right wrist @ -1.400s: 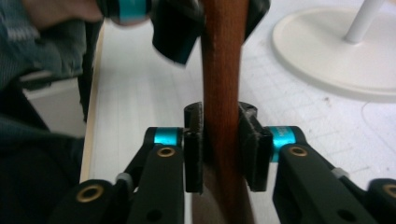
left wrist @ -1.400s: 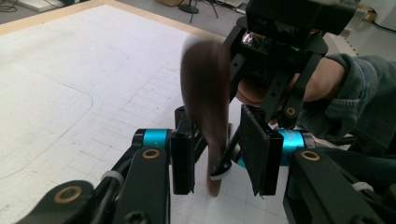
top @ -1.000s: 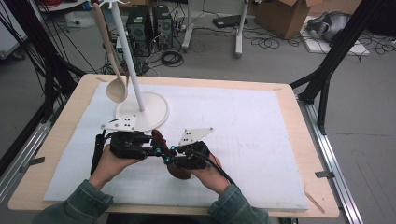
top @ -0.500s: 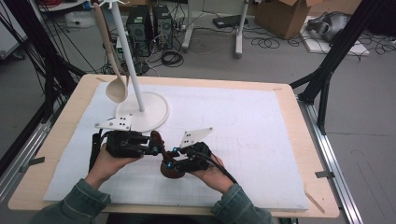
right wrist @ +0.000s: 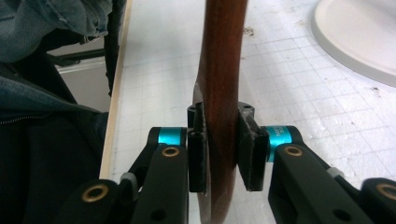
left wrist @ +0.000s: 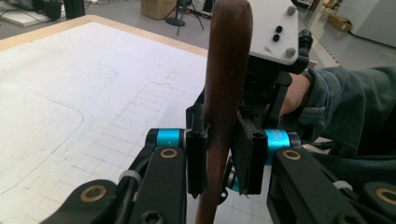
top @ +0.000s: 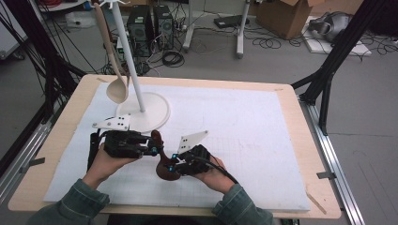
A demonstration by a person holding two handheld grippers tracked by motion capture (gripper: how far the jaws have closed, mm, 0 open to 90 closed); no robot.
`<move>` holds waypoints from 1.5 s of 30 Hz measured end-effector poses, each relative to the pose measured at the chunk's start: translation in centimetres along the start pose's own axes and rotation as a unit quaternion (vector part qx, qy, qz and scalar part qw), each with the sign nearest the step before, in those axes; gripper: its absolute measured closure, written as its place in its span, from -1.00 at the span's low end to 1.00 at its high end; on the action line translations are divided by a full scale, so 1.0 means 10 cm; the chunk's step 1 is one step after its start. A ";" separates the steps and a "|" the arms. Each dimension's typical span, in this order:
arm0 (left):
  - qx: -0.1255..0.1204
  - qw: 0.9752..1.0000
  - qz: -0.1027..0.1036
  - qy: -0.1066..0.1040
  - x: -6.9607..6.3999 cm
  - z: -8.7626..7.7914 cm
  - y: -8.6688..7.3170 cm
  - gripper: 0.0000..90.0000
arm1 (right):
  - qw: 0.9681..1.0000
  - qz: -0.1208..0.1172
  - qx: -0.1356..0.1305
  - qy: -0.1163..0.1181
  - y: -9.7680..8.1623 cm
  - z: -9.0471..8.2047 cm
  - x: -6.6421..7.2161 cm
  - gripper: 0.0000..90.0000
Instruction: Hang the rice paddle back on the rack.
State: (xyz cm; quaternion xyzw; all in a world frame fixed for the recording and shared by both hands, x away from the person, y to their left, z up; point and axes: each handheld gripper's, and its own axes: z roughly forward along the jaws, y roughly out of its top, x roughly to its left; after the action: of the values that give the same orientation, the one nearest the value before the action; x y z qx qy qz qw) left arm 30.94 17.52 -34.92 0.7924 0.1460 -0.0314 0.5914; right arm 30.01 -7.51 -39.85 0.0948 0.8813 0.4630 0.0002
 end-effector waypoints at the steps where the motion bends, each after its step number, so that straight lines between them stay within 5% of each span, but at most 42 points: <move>1: 0.003 1.000 0.000 -0.001 0.00 0.00 0.00 0.69 | 1.000 -0.002 0.002 0.000 0.00 0.01 0.01 0.72; 19: 0.036 0.999 0.005 -0.005 0.00 0.05 -0.06 0.72 | 1.000 -0.004 -0.009 0.007 0.02 0.01 0.01 0.70; 29: 0.023 0.999 0.002 0.029 0.04 -0.12 0.03 0.72 | 0.998 0.043 -0.034 -0.017 -0.04 -0.19 -0.07 0.04; 45: 0.009 0.997 0.003 0.071 0.13 -0.36 0.16 0.72 | 0.994 0.072 -0.058 -0.056 -0.26 -0.49 -0.16 -0.27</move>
State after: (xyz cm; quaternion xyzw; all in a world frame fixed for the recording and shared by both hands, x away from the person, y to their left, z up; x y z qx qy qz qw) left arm 32.22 20.74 -32.63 0.7984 0.1851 0.0249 0.5725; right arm 30.71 -13.18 -39.33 0.1833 0.8427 0.5058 0.0220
